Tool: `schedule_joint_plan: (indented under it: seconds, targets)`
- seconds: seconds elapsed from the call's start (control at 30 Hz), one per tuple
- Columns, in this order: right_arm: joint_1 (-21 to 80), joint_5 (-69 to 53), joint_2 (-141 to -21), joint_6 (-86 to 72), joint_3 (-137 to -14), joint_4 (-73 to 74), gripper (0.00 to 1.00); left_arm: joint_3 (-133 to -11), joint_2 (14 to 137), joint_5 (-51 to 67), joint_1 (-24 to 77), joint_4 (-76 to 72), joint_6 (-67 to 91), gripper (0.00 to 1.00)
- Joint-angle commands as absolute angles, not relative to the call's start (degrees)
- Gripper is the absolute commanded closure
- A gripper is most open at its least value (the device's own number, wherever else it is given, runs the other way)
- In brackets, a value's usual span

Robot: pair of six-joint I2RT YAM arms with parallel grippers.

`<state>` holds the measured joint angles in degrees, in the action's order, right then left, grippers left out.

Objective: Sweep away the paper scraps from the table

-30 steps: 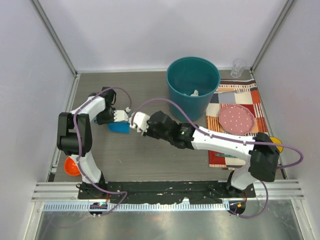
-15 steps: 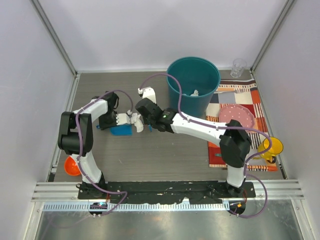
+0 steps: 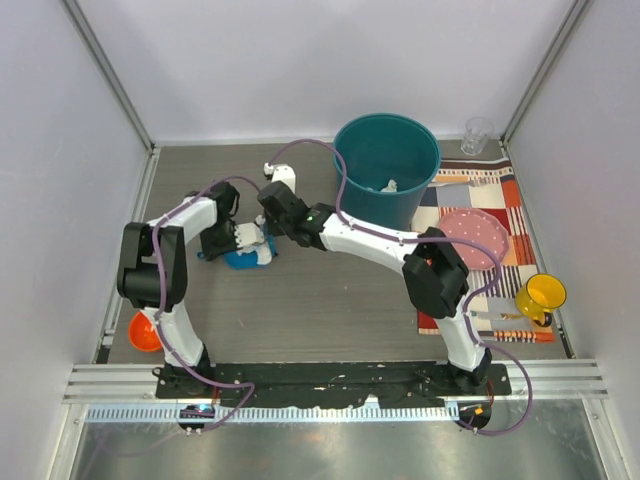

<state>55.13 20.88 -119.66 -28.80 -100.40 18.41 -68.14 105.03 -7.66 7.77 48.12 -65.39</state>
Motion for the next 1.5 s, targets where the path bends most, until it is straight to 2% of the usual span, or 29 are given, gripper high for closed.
schedule_joint_plan:
  seconds: [0.0,0.27,0.4,0.6,0.77,0.87,1.17,1.33,1.47]
  targets:
    - [56.0,13.7,-116.5,-31.9,-99.7,10.4,0.99,-71.4,107.5,-5.3,8.0,47.7,-60.0,1.00]
    - [55.9,12.6,-112.7,-33.8,-95.9,9.2,0.99,-74.1,108.3,-0.4,7.3,48.9,-55.4,1.00]
    - [55.8,20.6,-107.7,-29.8,-94.2,13.2,0.99,-74.7,107.1,5.7,4.8,48.8,-52.3,1.00]
    - [56.0,30.5,-101.8,-23.9,-92.3,20.5,0.99,-73.9,105.1,6.5,2.5,45.5,-48.0,1.00]
    - [56.1,31.0,-95.5,-21.9,-88.2,21.5,0.99,-76.0,103.5,7.9,2.5,46.4,-43.8,1.00]
    - [56.8,27.3,-90.6,-18.5,-83.2,19.3,0.99,-79.4,102.5,10.4,2.5,48.2,-40.7,1.00]
    - [57.4,16.2,-77.8,-12.7,-67.4,12.2,0.99,-97.0,99.9,15.9,3.5,58.3,-34.5,1.00]
    - [60.2,10.6,-74.9,-9.9,-61.4,9.2,0.99,-108.4,99.9,12.8,6.8,66.3,-34.2,1.00]
    - [62.1,8.8,-73.8,-9.0,-57.7,7.5,0.99,-124.5,104.0,8.5,10.5,73.6,-34.4,1.00]
